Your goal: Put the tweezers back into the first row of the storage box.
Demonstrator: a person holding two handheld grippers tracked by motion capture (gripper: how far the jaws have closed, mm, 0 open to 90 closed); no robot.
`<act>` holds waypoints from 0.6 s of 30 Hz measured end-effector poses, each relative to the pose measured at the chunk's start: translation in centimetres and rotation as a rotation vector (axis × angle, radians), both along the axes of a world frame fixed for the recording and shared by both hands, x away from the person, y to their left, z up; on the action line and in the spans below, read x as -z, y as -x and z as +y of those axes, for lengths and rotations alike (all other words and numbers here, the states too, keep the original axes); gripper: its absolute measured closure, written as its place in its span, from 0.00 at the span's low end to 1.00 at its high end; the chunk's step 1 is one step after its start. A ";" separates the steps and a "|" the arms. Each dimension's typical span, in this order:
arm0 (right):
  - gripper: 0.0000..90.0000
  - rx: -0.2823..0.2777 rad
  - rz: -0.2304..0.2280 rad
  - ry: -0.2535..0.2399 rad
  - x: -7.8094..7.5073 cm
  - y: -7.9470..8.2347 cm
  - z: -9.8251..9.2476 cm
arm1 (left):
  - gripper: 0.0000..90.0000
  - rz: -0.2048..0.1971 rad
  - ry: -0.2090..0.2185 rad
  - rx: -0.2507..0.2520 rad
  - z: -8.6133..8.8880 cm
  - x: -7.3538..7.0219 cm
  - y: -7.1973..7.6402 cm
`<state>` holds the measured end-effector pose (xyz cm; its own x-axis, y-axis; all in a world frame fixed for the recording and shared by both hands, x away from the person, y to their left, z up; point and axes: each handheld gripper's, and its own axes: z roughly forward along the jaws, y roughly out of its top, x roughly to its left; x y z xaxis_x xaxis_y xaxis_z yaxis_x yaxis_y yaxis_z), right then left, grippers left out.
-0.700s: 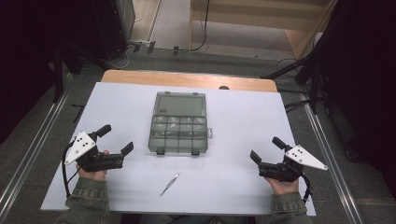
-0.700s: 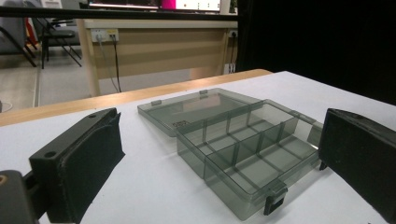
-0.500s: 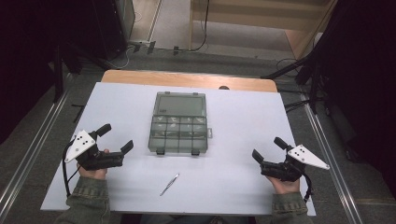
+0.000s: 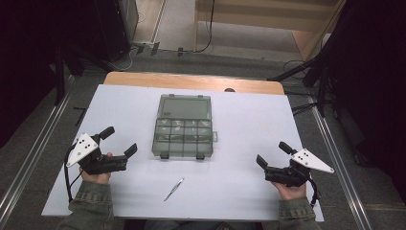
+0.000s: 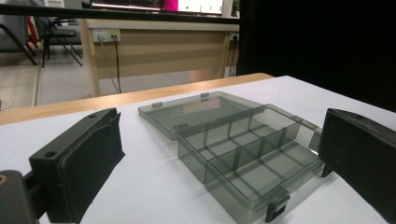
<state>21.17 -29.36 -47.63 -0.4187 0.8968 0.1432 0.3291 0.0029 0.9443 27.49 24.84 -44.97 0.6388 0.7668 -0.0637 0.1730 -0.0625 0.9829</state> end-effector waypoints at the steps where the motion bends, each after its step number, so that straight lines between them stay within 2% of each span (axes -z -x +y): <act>1: 0.00 -0.001 0.002 0.007 0.0 0.0 0.1 | 0.00 -0.001 0.002 0.000 0.0 0.0 0.0; 10: 0.00 -0.019 0.020 0.023 0.1 0.0 0.8 | 0.00 0.000 0.005 0.003 -0.1 0.0 0.0; 12: 0.00 -0.049 0.019 0.036 -0.1 -0.2 1.4 | 0.00 -0.001 0.006 0.003 -0.1 0.0 0.0; 14: 0.00 -0.056 0.024 0.042 -0.1 -0.2 1.6 | 0.00 -0.001 0.006 0.001 -0.1 0.0 0.0; 15: 0.00 -0.073 0.043 0.059 -0.2 -0.5 2.0 | 0.00 0.000 0.008 0.001 -0.1 0.0 -0.1; 18: 0.00 -0.085 0.048 0.068 -0.3 -0.8 2.2 | 0.00 -0.001 0.006 0.002 -0.1 0.0 -0.1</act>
